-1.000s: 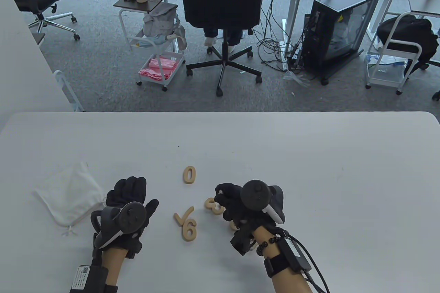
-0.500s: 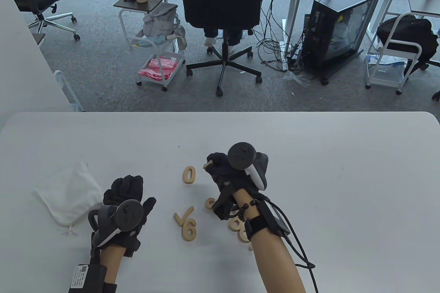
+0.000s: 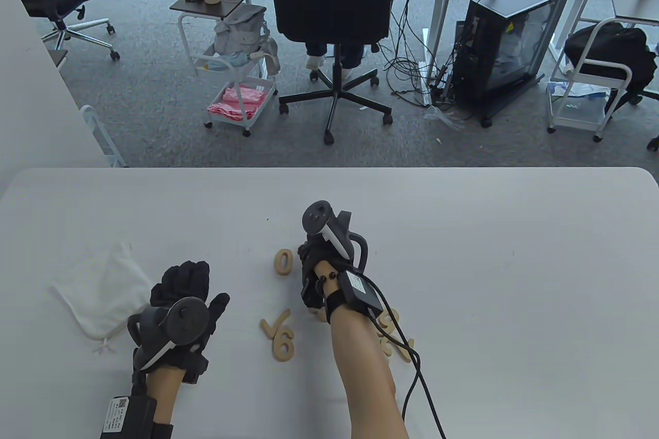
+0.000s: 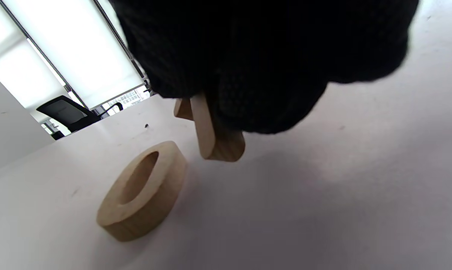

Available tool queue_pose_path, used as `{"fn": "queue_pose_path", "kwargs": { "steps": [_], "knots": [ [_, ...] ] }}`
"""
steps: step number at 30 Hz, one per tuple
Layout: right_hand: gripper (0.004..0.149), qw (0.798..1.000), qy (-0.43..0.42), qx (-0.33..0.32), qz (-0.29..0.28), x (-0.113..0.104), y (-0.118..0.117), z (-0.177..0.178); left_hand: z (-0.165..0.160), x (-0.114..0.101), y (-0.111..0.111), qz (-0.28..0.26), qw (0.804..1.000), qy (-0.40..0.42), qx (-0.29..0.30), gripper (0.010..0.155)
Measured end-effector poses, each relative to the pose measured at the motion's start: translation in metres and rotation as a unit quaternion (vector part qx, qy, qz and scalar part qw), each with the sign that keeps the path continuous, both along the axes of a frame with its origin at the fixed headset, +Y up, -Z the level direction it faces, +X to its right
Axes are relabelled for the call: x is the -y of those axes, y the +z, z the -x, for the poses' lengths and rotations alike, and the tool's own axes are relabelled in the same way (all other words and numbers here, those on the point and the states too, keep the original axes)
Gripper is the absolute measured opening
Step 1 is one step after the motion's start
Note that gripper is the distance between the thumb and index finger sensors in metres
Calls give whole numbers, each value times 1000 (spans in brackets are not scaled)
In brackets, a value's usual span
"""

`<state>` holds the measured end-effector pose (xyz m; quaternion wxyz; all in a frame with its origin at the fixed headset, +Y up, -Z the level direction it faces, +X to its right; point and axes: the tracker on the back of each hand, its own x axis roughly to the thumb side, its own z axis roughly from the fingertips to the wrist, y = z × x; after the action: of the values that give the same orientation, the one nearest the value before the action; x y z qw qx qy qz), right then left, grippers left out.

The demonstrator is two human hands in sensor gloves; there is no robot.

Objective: Empty bag and arrange number blocks in order

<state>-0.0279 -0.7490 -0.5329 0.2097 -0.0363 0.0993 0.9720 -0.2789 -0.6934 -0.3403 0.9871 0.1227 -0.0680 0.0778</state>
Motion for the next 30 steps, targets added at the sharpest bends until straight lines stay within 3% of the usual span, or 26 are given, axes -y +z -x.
{"fn": "queue_pose_path", "kwargs": {
  "steps": [12, 30],
  "knots": [
    [48, 992, 119, -27, -8, 14, -11, 16, 0, -1, 0, -2, 1000, -2, -1, 75],
    [49, 993, 118, 2, -12, 14, -9, 17, 0, -2, 1, 0, 1000, 0, -4, 76]
  ]
}}
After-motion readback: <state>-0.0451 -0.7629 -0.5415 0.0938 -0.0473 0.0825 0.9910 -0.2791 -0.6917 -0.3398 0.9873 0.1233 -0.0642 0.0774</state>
